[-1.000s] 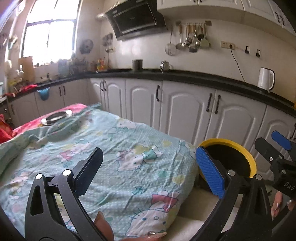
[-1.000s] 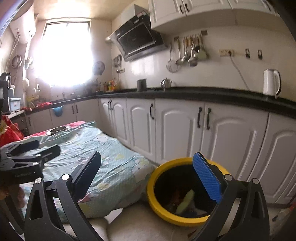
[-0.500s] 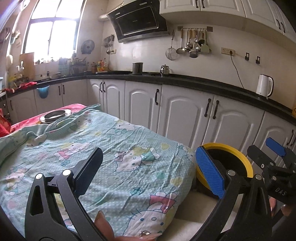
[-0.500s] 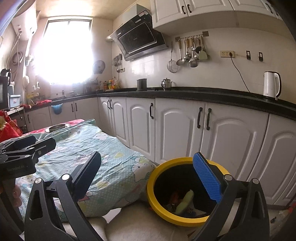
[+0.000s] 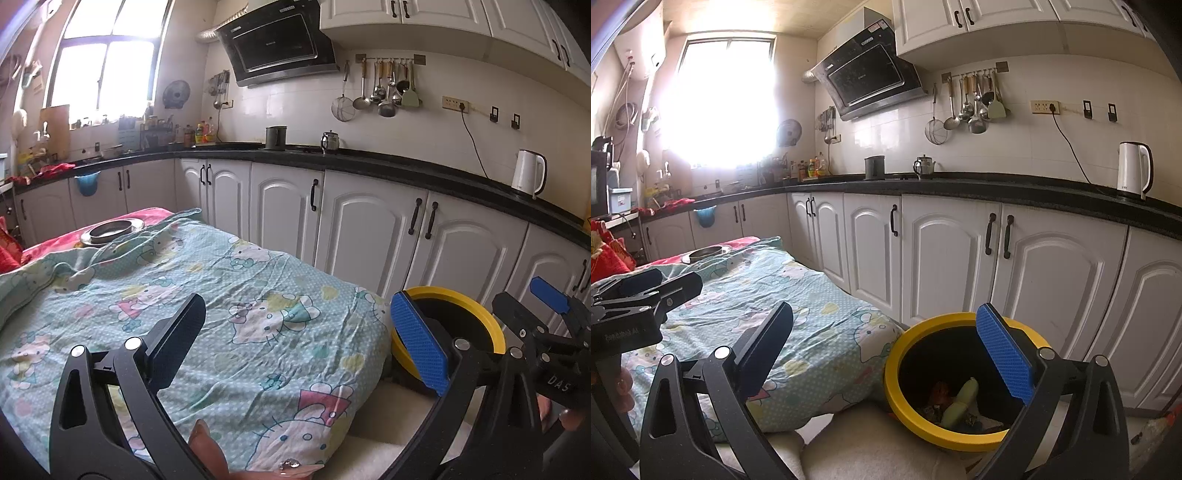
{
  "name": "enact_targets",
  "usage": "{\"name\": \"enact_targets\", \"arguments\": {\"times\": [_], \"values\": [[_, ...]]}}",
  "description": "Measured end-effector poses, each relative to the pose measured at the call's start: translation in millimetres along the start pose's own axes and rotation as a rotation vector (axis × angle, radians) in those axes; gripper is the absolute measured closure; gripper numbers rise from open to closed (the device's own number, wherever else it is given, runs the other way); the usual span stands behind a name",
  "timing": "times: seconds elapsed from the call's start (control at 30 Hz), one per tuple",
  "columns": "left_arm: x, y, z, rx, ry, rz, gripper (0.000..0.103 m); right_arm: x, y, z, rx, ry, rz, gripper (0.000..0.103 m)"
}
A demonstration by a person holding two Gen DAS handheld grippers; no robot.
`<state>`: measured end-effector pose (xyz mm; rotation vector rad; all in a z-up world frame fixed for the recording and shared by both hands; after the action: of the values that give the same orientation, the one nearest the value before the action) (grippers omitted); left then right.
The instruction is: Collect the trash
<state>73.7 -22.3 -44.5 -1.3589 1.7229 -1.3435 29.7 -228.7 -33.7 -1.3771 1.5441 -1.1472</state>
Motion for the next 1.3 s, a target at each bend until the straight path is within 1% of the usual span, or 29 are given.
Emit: {"name": "enact_targets", "arguments": {"times": [1.3], "values": [[1.2, -1.5, -1.5, 0.006, -0.003, 0.001, 0.011, -3.6, 3.5, 3.8, -0.010, -0.002, -0.002, 0.006]]}}
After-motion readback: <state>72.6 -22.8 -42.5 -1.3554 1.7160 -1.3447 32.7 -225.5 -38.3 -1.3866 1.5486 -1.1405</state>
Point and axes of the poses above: each gripper's, at about its wrist camera, not at the fingertips, and z roughly the way its jaws point, x to its right, y to its underside, the point moved 5 cm from there along z, roughly the way its jaws point, and after that the axes turned 15 degrees about y, right-handed, at the moved point
